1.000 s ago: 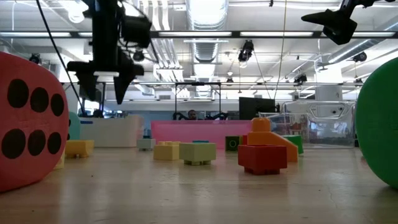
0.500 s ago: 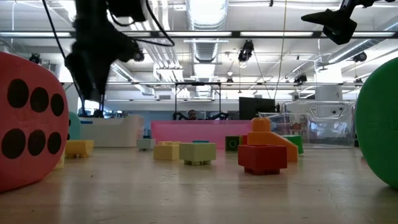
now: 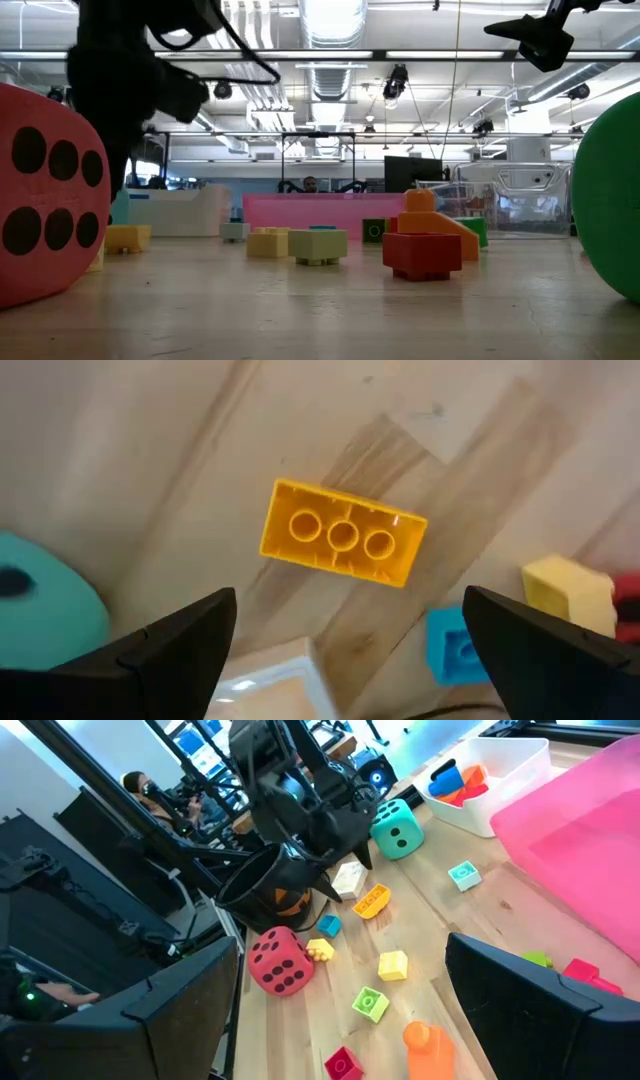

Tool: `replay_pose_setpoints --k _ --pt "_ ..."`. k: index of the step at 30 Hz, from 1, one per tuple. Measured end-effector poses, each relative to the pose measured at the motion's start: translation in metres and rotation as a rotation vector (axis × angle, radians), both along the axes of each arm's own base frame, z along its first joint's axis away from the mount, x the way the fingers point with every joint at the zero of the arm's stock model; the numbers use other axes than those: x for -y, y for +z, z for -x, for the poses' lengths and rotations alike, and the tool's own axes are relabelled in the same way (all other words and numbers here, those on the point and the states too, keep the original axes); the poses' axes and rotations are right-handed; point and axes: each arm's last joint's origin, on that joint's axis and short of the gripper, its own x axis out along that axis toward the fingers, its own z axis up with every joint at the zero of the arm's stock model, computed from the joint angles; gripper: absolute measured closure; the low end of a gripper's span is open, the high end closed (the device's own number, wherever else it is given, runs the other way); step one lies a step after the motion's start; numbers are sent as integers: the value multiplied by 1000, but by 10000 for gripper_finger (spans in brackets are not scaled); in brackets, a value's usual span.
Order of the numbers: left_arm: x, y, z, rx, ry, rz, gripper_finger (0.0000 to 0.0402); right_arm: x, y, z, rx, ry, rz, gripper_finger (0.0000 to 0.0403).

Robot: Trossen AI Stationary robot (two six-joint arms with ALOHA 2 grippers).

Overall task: Pick & Place Toys
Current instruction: Put the yellow game piece into the white bin

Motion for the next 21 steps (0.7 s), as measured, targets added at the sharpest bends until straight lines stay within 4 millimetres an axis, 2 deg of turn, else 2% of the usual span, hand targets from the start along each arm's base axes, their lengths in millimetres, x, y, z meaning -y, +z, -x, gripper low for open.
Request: replay_pose_setpoints --k 11,21 --pt "-3 -29 -11 -149 463 74 10 -1 -1 -2 -12 -6 -19 54" --pt "-4 -32 -24 -69 620 119 10 -1 -1 -2 -12 -6 -22 54"
